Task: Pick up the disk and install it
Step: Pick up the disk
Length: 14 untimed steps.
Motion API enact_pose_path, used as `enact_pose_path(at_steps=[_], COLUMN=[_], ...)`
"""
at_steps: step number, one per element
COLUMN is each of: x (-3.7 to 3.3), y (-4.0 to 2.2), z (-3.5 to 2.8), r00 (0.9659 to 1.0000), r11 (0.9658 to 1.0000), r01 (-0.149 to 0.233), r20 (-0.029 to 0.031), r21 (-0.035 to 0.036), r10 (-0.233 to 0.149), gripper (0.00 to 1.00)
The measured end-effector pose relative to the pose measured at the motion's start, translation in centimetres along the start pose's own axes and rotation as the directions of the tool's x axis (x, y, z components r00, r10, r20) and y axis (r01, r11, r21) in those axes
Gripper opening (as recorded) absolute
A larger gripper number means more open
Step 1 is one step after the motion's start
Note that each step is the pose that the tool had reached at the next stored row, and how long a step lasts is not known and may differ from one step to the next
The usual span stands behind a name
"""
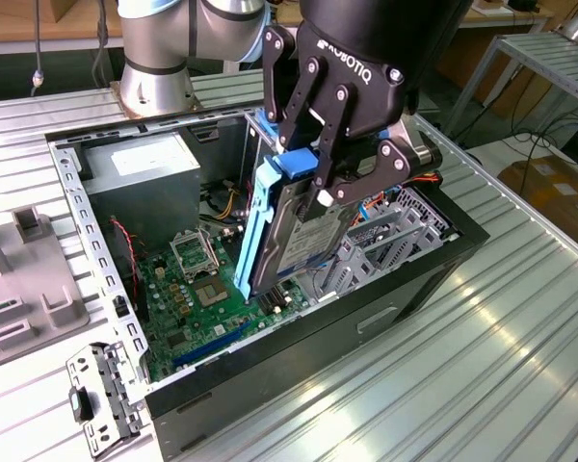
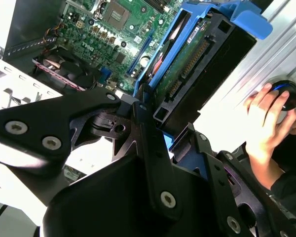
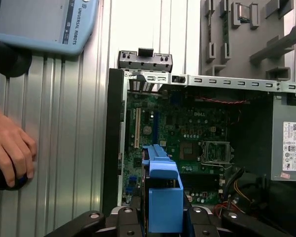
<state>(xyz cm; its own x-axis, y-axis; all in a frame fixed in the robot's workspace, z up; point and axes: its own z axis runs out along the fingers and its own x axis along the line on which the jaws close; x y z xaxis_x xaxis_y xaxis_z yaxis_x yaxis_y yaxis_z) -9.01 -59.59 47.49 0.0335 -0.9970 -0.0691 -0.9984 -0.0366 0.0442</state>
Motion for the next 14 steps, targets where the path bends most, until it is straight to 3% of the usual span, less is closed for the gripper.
enact_pose_path(at_steps=[4,14], x=[0.03,0.12], y=[-0.30,-1.89], z=[0.00,-0.04], r00=[1.0000,1.0000], r11=[1.0000,1.0000], r01=[0.000,0.000], r20=[0.0000,0.0001], r21=[0.0000,-0.0003], r10=[0.000,0.000], gripper=[0.37,0.37])
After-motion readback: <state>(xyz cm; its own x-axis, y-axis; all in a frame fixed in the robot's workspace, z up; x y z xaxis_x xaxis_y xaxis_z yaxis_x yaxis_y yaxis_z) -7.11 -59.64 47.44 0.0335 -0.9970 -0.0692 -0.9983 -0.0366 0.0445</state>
